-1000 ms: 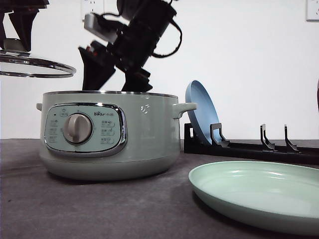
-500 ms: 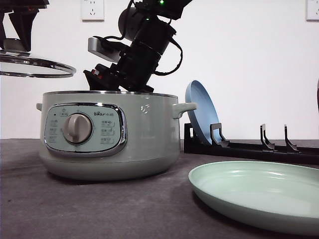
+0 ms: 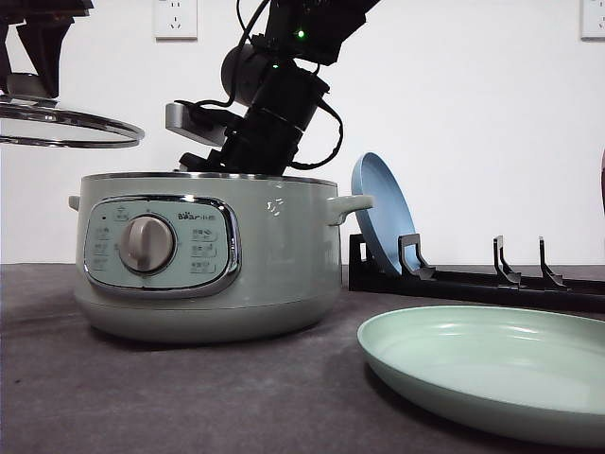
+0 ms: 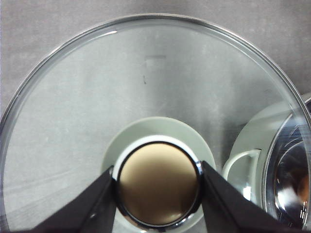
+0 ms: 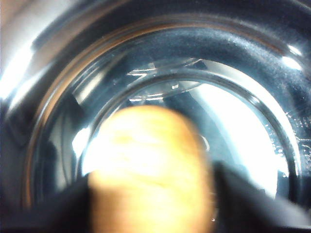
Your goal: Transfer potato from steamer to green plate
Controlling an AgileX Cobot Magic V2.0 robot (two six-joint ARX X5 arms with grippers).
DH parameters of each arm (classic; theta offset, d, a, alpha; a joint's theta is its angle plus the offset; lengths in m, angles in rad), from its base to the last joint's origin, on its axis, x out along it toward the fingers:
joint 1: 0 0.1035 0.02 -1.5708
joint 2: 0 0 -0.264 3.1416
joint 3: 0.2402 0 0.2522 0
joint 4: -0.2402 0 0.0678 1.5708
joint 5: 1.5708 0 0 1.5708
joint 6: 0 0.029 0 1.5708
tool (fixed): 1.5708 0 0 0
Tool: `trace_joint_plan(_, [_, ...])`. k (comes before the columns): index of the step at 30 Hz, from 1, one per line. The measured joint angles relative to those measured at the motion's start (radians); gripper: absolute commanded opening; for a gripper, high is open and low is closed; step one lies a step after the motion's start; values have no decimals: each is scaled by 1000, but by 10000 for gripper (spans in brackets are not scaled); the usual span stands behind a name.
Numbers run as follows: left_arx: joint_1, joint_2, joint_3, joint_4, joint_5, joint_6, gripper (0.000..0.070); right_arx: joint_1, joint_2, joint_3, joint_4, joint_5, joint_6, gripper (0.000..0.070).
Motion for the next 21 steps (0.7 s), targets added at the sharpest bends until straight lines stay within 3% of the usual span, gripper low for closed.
trace_joint_plan(5, [0,0,0,0,0,0,0,-1,0,19,-22,1,14,264])
trace_joint_plan(12, [0,0,0,0,0,0,0,-3,-27,186,-166,1,35,264])
trace_joint_plan(21, [0,0,0,0,0,-3,0,-46,-277,212,-376,4,40,264])
